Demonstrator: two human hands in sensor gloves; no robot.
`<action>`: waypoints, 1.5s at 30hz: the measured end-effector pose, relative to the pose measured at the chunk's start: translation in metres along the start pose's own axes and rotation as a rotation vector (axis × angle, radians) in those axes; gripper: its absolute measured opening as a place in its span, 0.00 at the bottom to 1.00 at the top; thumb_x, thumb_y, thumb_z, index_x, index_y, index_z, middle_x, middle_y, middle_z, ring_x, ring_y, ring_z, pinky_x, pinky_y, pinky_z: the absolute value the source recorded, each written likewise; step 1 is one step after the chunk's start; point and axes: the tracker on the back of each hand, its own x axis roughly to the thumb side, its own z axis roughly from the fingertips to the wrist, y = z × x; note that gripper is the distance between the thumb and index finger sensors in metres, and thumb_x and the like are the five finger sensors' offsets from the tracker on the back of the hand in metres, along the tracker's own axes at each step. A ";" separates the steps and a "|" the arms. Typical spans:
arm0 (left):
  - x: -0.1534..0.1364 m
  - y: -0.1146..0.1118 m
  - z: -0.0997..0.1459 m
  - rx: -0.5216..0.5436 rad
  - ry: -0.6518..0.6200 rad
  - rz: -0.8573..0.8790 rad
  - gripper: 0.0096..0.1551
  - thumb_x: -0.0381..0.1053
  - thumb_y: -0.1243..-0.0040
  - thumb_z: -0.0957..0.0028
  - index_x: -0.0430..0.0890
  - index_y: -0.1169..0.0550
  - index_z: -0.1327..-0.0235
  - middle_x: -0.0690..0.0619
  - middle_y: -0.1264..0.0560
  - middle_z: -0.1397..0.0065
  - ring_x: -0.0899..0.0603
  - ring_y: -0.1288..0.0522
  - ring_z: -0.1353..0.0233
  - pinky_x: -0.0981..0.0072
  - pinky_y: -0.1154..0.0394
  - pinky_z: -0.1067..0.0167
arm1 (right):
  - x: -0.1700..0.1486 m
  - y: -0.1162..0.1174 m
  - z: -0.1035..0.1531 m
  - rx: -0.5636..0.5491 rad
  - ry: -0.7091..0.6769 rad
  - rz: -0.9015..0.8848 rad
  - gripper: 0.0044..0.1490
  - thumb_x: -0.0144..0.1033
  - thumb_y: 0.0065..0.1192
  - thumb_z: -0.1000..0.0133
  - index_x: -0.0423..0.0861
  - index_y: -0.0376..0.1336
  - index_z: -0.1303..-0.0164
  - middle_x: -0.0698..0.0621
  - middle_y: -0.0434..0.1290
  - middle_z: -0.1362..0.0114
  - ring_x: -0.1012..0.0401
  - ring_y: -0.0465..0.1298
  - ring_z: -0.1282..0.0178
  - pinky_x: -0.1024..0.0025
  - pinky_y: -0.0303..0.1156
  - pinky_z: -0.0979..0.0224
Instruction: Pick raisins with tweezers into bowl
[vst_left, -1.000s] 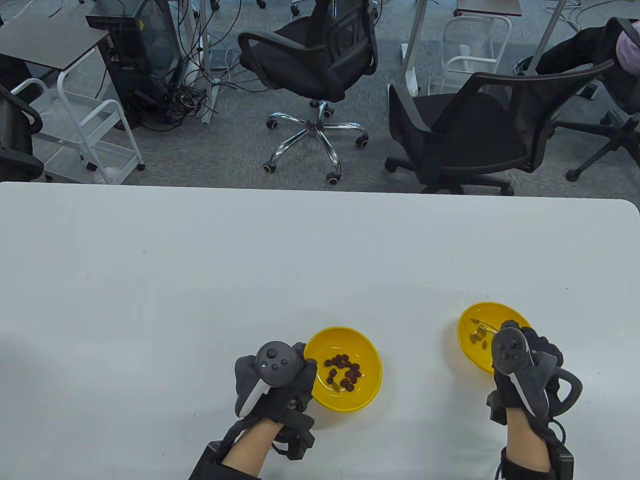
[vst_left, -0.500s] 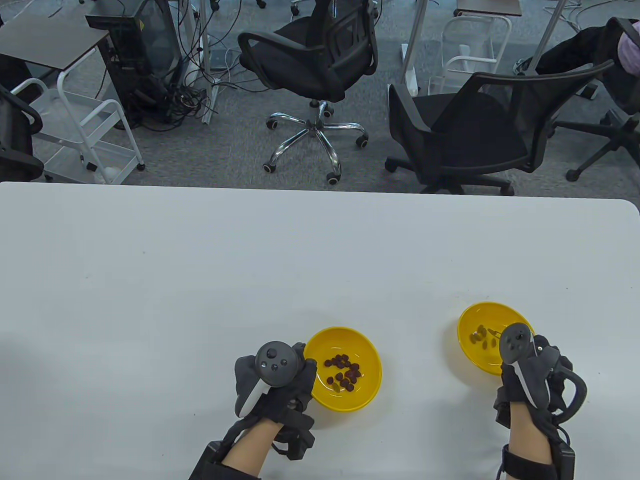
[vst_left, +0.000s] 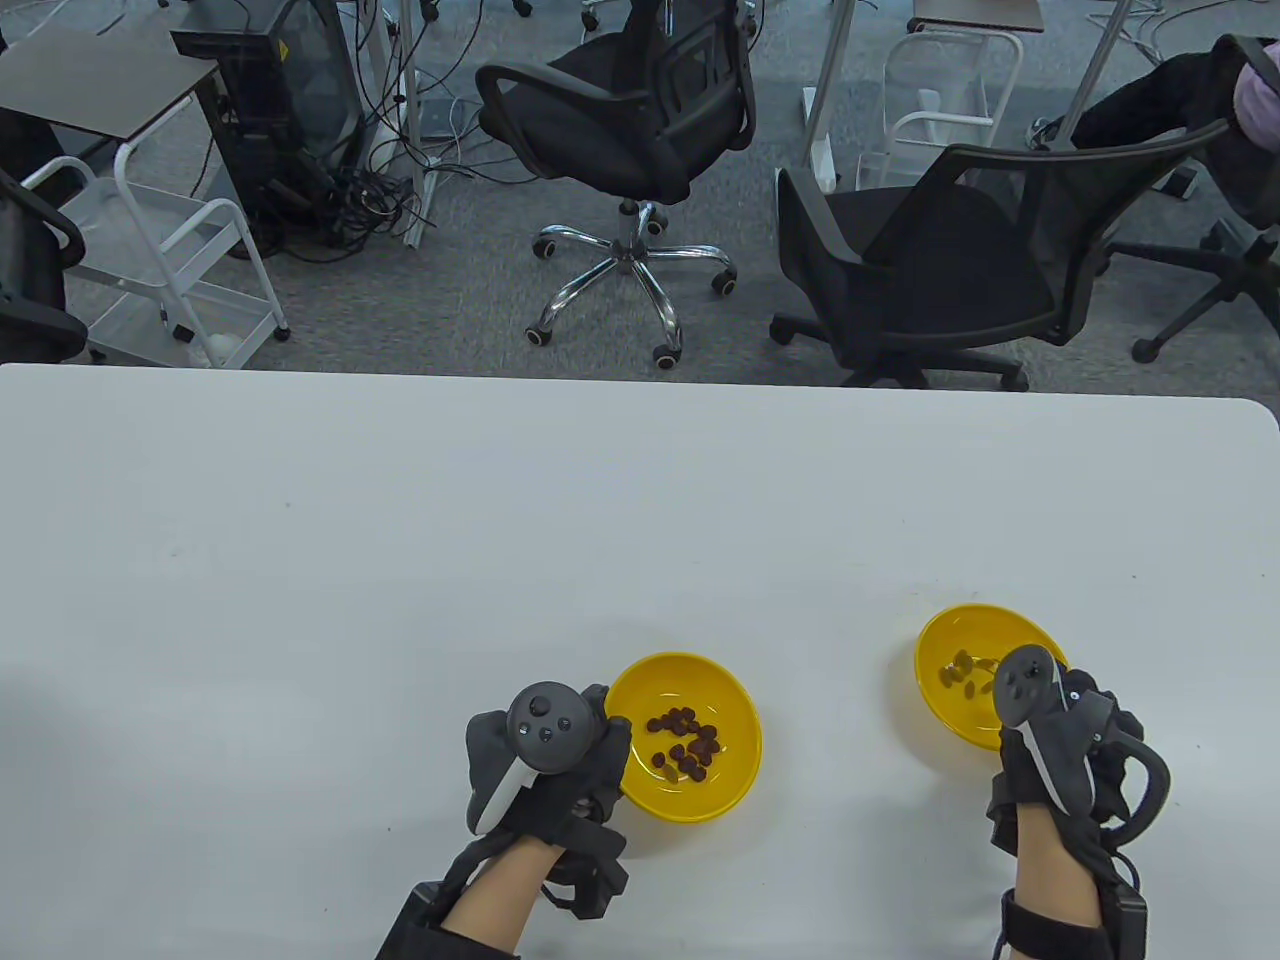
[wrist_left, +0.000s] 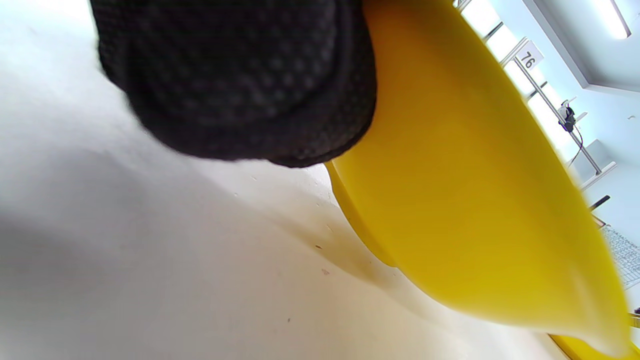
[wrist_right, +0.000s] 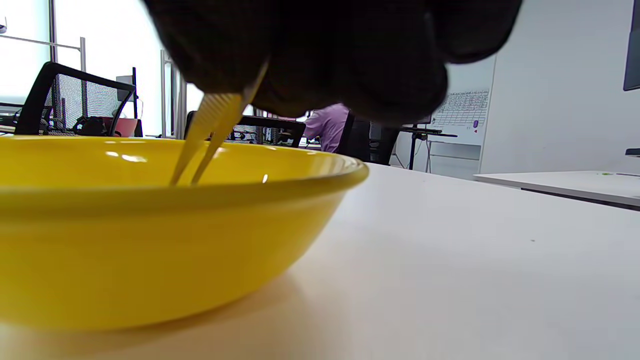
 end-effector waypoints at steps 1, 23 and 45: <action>0.000 0.000 0.000 0.000 0.000 0.000 0.31 0.48 0.55 0.40 0.28 0.35 0.33 0.47 0.13 0.68 0.52 0.14 0.75 0.50 0.20 0.49 | 0.000 -0.001 0.000 -0.005 0.000 -0.001 0.29 0.39 0.66 0.51 0.42 0.75 0.41 0.49 0.77 0.48 0.58 0.80 0.56 0.45 0.67 0.32; -0.002 0.002 0.000 0.015 0.004 0.003 0.31 0.49 0.55 0.40 0.28 0.35 0.32 0.47 0.13 0.68 0.52 0.14 0.75 0.51 0.20 0.49 | 0.068 -0.054 0.072 -0.119 -0.476 -0.297 0.30 0.40 0.65 0.51 0.42 0.74 0.40 0.49 0.77 0.48 0.58 0.80 0.56 0.45 0.67 0.31; 0.000 0.001 0.000 0.010 -0.008 0.000 0.31 0.48 0.55 0.40 0.28 0.35 0.32 0.47 0.13 0.68 0.52 0.14 0.75 0.50 0.20 0.49 | 0.138 -0.031 0.158 0.024 -1.008 -0.182 0.30 0.44 0.64 0.51 0.44 0.76 0.43 0.52 0.79 0.52 0.60 0.81 0.60 0.47 0.70 0.33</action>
